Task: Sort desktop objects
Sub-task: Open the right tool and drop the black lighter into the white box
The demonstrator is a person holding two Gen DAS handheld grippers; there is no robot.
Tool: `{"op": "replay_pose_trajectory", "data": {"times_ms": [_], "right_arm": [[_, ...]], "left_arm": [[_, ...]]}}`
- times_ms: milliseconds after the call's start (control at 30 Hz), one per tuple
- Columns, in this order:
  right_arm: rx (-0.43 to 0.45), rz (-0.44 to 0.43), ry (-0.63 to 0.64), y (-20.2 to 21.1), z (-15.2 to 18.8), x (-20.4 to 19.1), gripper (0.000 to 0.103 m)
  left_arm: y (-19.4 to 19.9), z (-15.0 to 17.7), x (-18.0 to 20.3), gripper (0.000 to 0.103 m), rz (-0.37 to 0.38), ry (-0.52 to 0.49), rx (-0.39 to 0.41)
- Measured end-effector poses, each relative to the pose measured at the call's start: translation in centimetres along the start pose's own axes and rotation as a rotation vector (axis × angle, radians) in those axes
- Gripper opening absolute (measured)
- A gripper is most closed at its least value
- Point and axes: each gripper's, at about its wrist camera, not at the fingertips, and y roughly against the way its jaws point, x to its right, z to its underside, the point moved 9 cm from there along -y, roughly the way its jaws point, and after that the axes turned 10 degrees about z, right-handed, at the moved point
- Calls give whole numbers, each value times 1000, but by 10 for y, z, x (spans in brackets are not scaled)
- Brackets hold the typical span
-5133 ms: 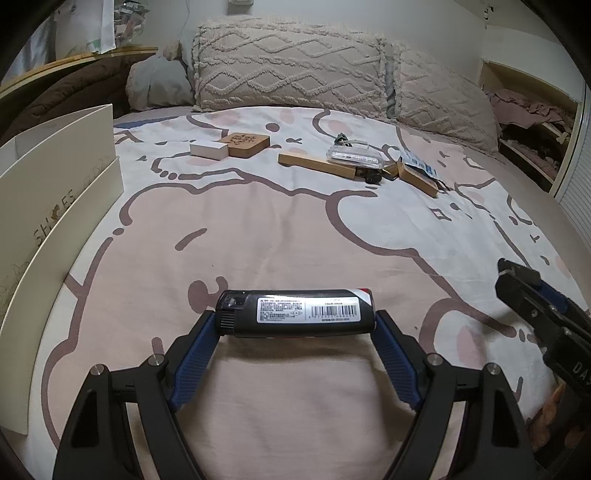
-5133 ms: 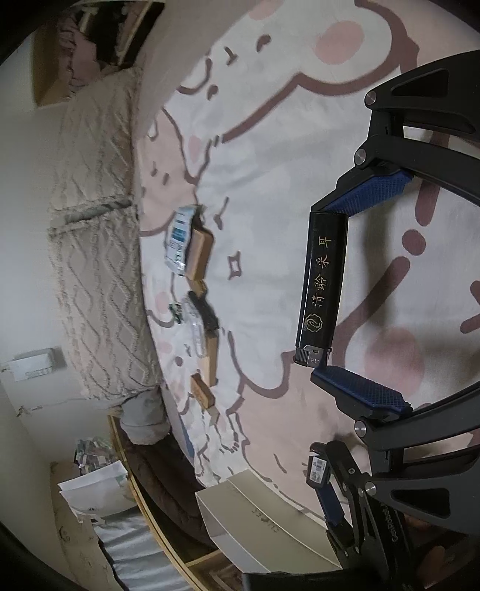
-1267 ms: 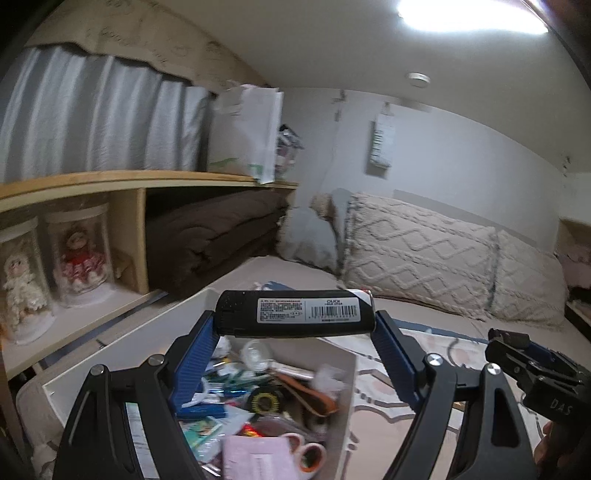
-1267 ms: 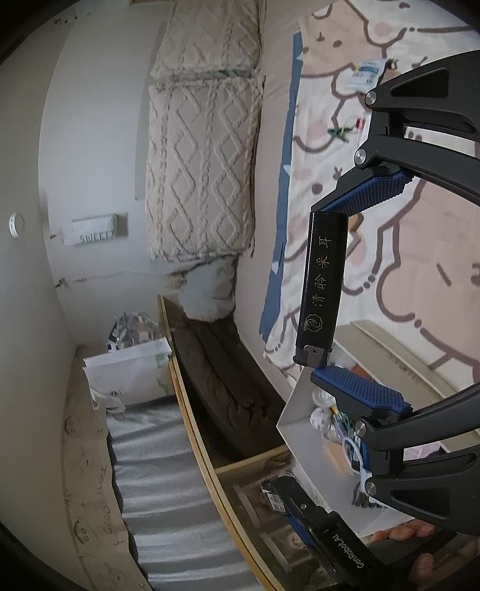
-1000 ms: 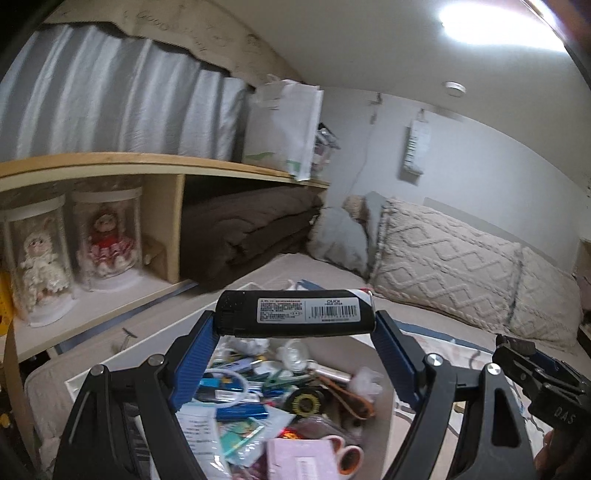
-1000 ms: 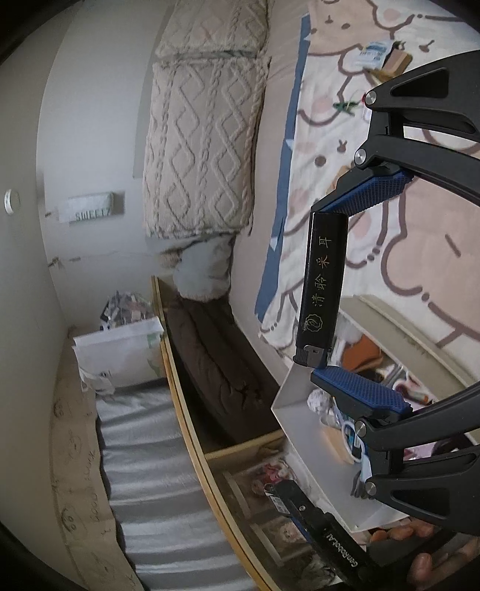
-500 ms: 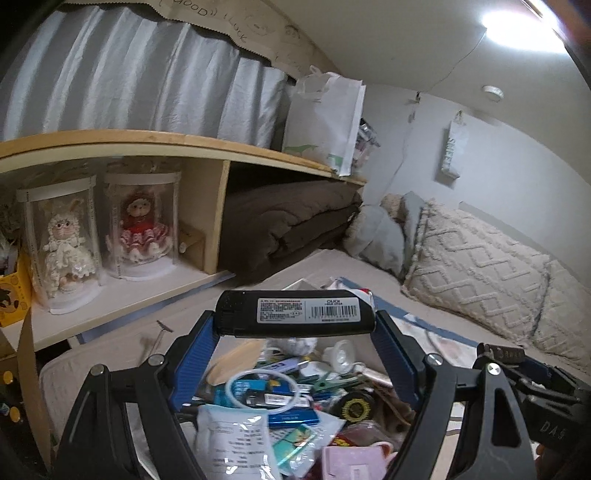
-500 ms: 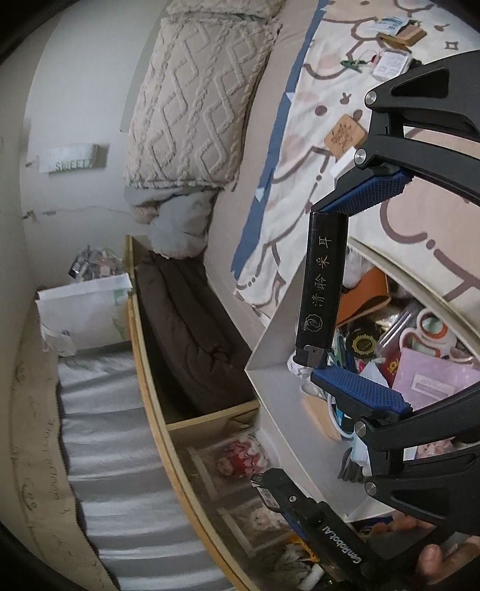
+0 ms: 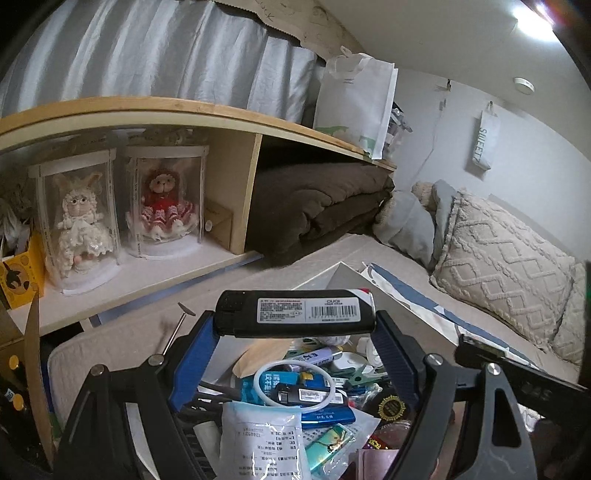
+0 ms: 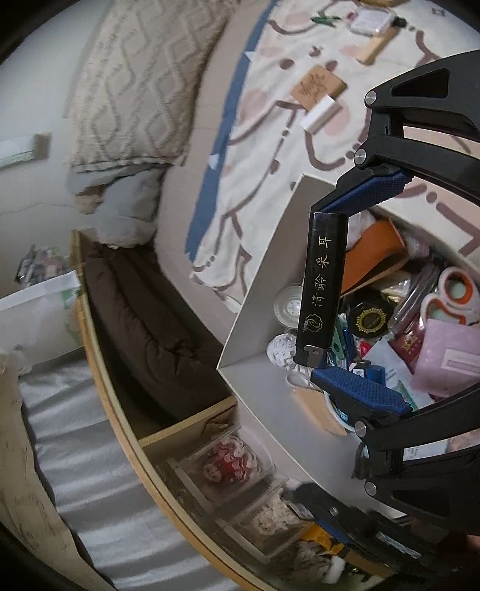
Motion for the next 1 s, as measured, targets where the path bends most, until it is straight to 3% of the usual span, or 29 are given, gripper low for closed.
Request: {"op": "replay_pose_trajectory", "data": {"times_ms": [433, 700, 800, 1000], "right_arm": [[-157, 31, -136, -60, 1, 7, 81], [-171, 92, -88, -71, 6, 0, 81], [-142, 107, -54, -66, 4, -2, 103], [-109, 83, -30, -46, 2, -5, 103]], "left_arm": [[-4, 2, 7, 83, -1, -15, -15], [-4, 4, 7, 83, 10, -11, -17], [-4, 4, 5, 83, 14, -1, -21], [-8, 5, 9, 83, 25, -26, -42]]}}
